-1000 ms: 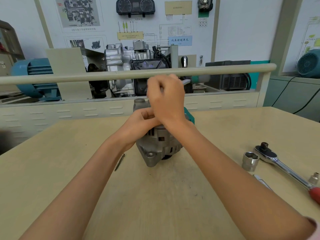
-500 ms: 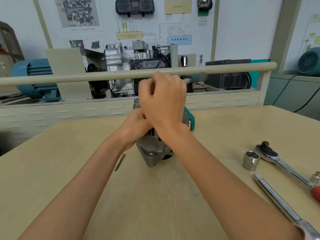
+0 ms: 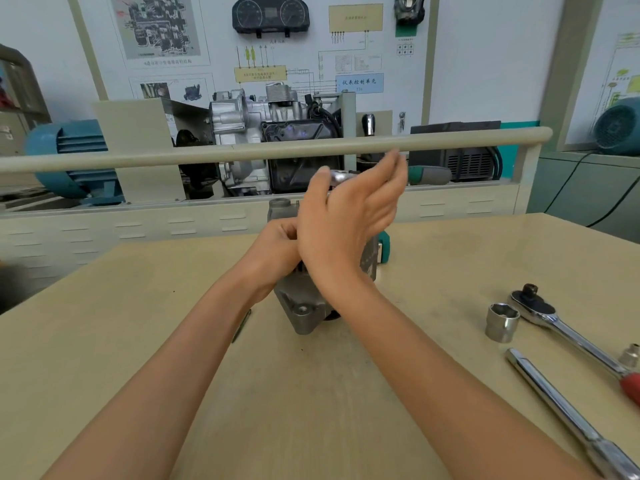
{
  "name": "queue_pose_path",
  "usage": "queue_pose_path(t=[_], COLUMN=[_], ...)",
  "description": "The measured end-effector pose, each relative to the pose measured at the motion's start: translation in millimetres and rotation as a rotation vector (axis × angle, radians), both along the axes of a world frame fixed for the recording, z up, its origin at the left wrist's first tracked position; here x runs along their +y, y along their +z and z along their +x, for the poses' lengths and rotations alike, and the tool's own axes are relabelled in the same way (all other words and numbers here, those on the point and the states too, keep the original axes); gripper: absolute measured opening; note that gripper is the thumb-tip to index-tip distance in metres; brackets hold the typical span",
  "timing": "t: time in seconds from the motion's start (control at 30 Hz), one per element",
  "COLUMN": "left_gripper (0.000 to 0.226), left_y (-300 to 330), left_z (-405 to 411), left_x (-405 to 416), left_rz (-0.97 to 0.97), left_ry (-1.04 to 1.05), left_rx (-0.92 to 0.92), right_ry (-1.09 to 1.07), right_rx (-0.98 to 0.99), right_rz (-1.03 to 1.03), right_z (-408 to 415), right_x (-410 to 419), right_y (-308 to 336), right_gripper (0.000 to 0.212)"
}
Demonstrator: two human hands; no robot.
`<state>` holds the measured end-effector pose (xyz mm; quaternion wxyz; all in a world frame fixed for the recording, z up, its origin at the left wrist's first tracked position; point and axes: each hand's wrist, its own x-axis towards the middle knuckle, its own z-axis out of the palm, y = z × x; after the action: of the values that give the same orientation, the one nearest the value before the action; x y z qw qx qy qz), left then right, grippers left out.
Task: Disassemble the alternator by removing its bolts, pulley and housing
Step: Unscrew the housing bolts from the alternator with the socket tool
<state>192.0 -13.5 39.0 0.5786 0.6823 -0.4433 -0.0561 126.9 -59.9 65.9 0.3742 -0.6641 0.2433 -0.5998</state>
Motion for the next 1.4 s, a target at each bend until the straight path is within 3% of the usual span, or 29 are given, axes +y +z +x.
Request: queue_pose_path(t=[0.2, 0.37, 0.43, 0.63, 0.87, 1.0, 1.13, 1.27, 1.33, 1.4], left_gripper=[0.048, 0.050, 0.041, 0.009, 0.023, 0.026, 0.019, 0.009, 0.020, 0.018], left_y=[0.7, -0.9, 0.2, 0.7, 2.7, 4.9, 3.2, 0.1, -1.1, -1.3], left_z=[-7.1, -5.4, -1.9, 4.0, 3.3, -0.2, 1.9, 3.1, 2.6, 2.1], left_x=[-1.5, -0.7, 0.0, -3.4, -2.2, 0.2, -2.3, -2.6, -2.3, -2.4], left_rz=[-0.043, -0.033, -0.035, -0.001, 0.071, 0.069, 0.036, 0.018, 0.004, 0.005], left_ry=[-0.040, -0.073, -0.099, -0.089, -0.078, -0.135, -0.103, -0.106, -0.115, -0.112], left_rx=[0.036, 0.030, 0.043, 0.085, 0.092, 0.081, 0.081, 0.070, 0.050, 0.044], right_ry=[0.267, 0.616, 0.730, 0.792, 1.367, 1.583, 1.422, 0.858, 0.733, 0.706], right_rx=[-0.114, -0.112, -0.149, 0.013, 0.451, 0.494, 0.345, -0.087, -0.258, -0.300], right_rz=[0.433, 0.725, 0.783, 0.774, 0.739, 0.747, 0.758, 0.708, 0.704, 0.779], right_z=[-0.4, 0.8, 2.9, 8.3, 11.0, 8.8, 5.1, 8.3, 12.4, 12.4], right_x=[-6.5, -17.3, -22.1, -39.0, -69.0, -80.8, -75.9, -44.5, -37.0, -38.6], right_y=[38.4, 46.8, 50.3, 50.9, 53.1, 52.2, 49.3, 39.1, 33.7, 36.6], right_gripper=[0.071, 0.042, 0.030, 0.010, 0.034, 0.029, 0.027, 0.015, 0.029, 0.036])
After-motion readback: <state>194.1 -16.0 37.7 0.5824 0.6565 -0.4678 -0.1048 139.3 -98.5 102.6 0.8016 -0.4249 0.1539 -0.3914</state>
